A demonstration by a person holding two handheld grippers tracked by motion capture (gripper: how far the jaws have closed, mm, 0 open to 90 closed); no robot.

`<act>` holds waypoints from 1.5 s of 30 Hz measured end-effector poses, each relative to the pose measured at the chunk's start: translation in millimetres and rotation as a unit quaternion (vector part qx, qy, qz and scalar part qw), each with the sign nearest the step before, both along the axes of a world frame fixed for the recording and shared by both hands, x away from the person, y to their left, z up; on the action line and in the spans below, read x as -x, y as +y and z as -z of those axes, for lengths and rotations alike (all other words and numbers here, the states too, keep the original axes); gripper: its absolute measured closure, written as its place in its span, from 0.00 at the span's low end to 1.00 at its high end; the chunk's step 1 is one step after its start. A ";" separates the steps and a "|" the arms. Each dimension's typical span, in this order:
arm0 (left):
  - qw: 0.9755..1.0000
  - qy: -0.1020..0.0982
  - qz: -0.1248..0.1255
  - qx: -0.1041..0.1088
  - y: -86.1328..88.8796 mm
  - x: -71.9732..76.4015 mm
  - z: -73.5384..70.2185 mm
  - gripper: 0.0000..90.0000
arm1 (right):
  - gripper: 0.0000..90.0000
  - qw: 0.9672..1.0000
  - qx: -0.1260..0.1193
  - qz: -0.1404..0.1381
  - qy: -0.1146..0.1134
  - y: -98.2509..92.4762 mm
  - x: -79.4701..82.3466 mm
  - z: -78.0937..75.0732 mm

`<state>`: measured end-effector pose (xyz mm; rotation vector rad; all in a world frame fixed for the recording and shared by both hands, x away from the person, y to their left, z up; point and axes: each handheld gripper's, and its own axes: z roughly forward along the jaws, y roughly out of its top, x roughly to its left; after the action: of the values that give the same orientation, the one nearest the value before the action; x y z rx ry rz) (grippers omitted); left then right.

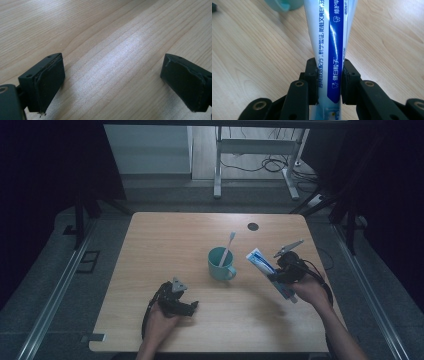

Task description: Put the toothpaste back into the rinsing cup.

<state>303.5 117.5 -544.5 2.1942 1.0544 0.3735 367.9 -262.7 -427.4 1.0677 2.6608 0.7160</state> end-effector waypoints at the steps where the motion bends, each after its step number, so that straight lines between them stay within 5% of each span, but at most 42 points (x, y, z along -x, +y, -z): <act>1: 1.000 0.000 0.001 -0.001 0.1 -0.1 -0.1 0.06 | 0.79 1.000 -0.003 -0.003 -0.003 0.8 0.3 -1.8; 21: 1.000 0.000 0.003 -0.004 0.6 -0.4 -0.4 0.06 | 0.79 0.997 -0.052 -0.033 -0.043 17.5 5.6 -22.4; 45: 1.000 0.000 0.004 -0.002 0.6 -0.5 -0.2 0.06 | 0.79 0.987 -0.117 -0.046 -0.099 41.2 4.0 -41.3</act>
<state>304.0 118.1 -544.3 2.2014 1.0454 0.3735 363.9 -221.5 -386.1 0.8753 2.5130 1.1155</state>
